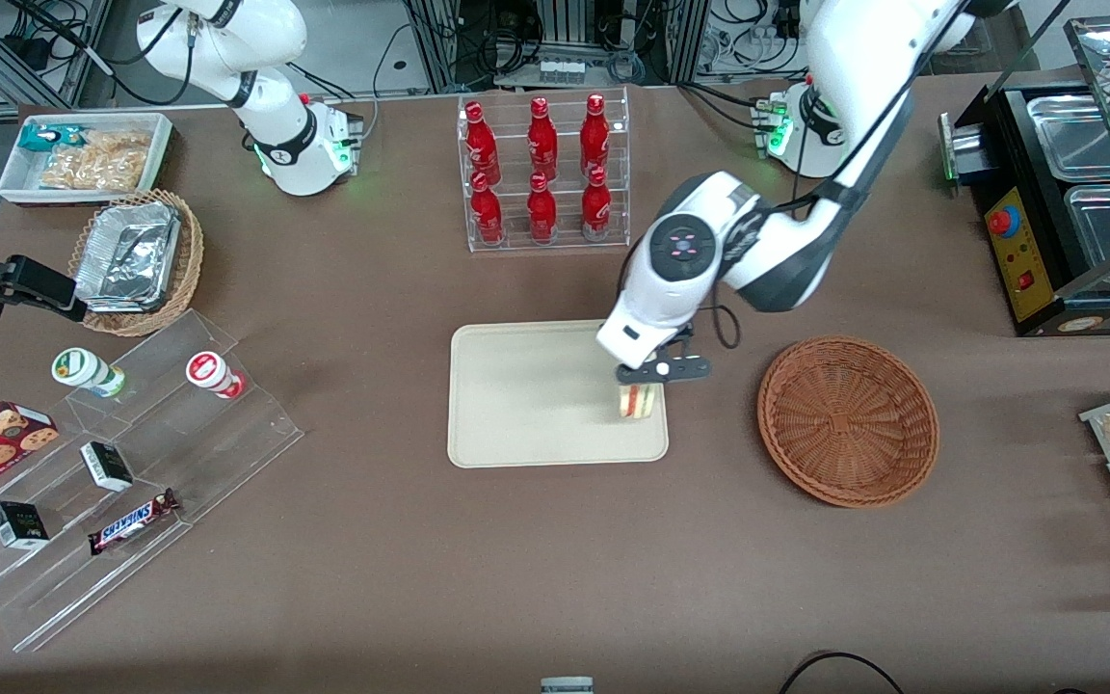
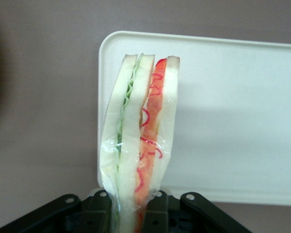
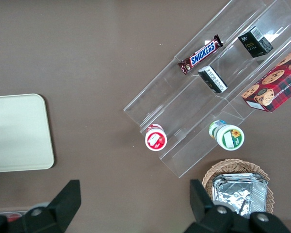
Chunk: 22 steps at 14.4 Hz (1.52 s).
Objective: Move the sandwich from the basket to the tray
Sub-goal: 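Lower the sandwich onto the tray and open the left gripper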
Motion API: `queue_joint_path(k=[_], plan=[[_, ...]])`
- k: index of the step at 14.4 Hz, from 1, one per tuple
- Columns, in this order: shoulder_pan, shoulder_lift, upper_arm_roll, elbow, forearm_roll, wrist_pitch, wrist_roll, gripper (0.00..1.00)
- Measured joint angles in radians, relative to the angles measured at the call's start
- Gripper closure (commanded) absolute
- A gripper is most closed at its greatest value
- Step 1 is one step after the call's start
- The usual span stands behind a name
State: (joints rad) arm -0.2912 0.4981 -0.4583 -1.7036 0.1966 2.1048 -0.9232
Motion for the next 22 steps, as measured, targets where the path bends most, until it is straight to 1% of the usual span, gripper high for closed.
queue_joint_path(k=[2,3,4,6,8,10,11,12,13,16,19,22], plan=[[-0.063,0.097,0.001,0.085,0.112,0.000,-0.146,0.82],[-0.091,0.141,0.001,0.122,0.157,0.000,-0.204,0.82],[-0.115,0.178,0.001,0.150,0.186,0.000,-0.243,0.82],[-0.150,0.229,0.002,0.192,0.206,0.000,-0.272,0.82],[-0.171,0.248,0.002,0.212,0.207,0.000,-0.275,0.78],[-0.191,0.262,0.002,0.234,0.207,0.000,-0.279,0.64],[-0.201,0.272,0.003,0.246,0.207,-0.001,-0.289,0.51],[-0.209,0.281,0.003,0.254,0.207,-0.001,-0.299,0.20],[-0.214,0.289,0.004,0.261,0.208,-0.001,-0.305,0.00],[-0.216,0.296,0.012,0.274,0.209,-0.003,-0.309,0.00],[-0.214,0.289,0.060,0.299,0.212,-0.032,-0.314,0.00],[-0.209,0.227,0.114,0.326,0.214,-0.105,-0.313,0.00]])
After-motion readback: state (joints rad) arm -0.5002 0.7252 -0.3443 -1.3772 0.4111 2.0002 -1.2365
